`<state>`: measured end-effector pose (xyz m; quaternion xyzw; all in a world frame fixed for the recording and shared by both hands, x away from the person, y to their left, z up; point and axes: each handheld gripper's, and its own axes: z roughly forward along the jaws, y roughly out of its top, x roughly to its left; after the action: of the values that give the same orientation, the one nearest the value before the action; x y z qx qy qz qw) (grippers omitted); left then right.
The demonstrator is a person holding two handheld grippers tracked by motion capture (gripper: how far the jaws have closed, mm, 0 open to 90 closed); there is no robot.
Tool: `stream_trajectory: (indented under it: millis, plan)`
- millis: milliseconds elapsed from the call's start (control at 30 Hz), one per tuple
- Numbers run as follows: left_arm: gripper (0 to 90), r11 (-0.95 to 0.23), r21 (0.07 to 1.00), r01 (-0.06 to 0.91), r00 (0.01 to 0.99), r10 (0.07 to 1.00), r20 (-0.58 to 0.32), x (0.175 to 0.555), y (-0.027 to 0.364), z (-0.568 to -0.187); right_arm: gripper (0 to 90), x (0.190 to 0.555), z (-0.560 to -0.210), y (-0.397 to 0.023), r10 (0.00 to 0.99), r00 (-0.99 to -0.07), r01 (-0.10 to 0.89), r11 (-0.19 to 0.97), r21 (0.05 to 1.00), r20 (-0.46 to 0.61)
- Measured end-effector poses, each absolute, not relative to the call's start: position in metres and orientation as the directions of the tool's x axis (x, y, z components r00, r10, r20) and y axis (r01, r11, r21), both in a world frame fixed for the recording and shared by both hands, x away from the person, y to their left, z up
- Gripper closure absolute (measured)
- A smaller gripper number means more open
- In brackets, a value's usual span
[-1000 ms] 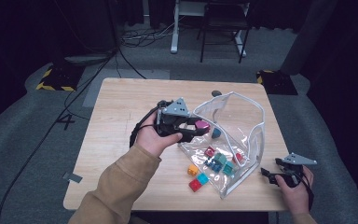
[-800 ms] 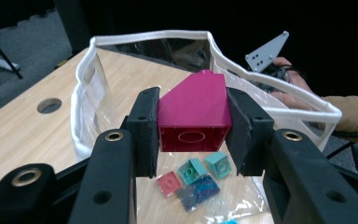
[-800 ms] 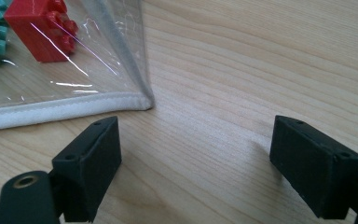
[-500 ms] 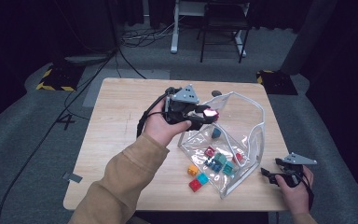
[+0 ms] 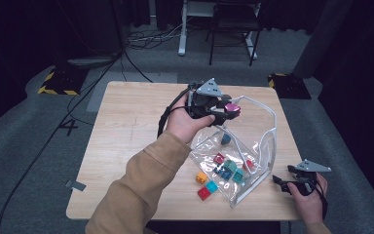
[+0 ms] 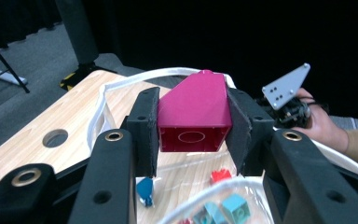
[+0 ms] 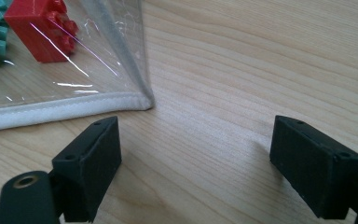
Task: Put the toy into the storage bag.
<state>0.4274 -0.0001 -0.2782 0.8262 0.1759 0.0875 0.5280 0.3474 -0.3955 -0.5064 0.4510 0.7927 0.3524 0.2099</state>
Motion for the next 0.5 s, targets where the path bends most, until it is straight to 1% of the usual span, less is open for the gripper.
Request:
stream_trajectory:
  millis: [267, 500]
  plan:
    - [58.9, -0.367, 0.904, 0.221, 0.918, 0.392, -0.065, 0.442, -0.021, -0.288, 16.5, 0.347, -0.506, -0.395, 0.863, -0.505, 0.568, 0.344, 0.748, -0.014]
    - [58.8, -0.37, 0.896, 0.247, 0.904, 0.422, -0.076, 0.453, -0.035, -0.301, 16.5, 0.347, -0.506, -0.395, 0.863, -0.505, 0.568, 0.345, 0.748, -0.014]
